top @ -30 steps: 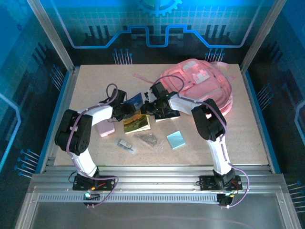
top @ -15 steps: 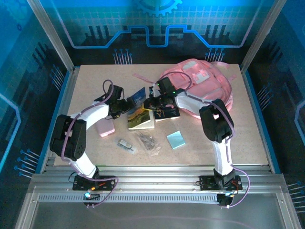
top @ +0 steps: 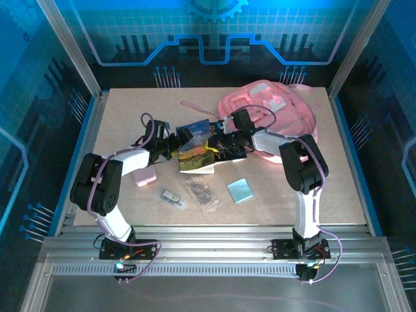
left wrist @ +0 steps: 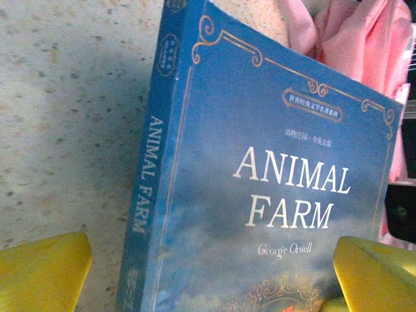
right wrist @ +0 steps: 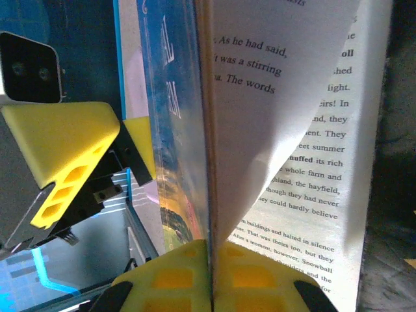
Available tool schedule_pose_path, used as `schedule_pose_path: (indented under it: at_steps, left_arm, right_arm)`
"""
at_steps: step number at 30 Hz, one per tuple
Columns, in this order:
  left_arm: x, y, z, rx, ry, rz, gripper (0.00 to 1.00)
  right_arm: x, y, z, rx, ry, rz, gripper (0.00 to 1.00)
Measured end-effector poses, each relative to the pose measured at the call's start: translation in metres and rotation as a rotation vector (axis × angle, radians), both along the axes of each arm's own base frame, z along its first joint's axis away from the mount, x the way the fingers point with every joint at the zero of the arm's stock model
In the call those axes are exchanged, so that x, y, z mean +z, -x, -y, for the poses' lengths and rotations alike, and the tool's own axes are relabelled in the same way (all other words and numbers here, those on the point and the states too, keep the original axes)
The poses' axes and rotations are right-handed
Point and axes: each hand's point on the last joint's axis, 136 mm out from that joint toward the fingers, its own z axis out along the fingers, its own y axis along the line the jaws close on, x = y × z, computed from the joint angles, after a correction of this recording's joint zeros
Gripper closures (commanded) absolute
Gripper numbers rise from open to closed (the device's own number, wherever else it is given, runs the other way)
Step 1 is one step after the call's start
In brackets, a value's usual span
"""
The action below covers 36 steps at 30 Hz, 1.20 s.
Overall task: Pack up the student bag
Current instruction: Pass the book.
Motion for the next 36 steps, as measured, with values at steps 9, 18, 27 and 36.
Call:
schedule_pose_path:
  at_steps: [9,18,27,36]
  left_arm:
    - [-0.004,-0.006,0.019,-0.022,0.111,0.016,0.95]
    - [0.018,-0.006,-0.001,0.075,0.025,0.002,1.00]
    - [0.070,-0.040,-0.039,0.321,-0.040,0.139,1.00]
    - [0.091,-0.054,-0.052,0.497,0.015,0.227,1.00]
  right_arm:
    - [-0.004,-0.005,0.010,-0.027,-0.014,-0.004,0.87]
    - [0.004,-0.017,0.031,-0.143,0.057,0.020,0.09]
    - [0.064,0.006,0.019,-0.215,0.002,0.065,0.00]
    - [0.056,0.030,-0.047,-0.240,-0.156,-0.087,0.00]
